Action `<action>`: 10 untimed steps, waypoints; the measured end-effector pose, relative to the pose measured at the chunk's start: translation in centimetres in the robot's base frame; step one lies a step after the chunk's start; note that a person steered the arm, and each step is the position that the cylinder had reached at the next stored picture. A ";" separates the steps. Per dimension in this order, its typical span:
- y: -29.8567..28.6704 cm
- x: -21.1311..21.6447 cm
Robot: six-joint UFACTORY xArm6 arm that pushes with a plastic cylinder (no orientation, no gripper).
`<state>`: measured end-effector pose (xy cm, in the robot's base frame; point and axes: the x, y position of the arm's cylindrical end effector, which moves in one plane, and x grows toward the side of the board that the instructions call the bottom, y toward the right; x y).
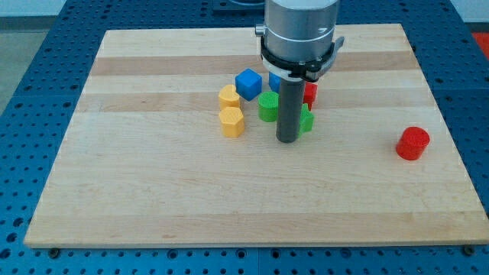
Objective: Push the red circle closer to the green circle
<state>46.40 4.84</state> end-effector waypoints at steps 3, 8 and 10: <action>0.1 0.4; 12.2 8.5; 20.2 6.5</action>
<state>52.90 24.99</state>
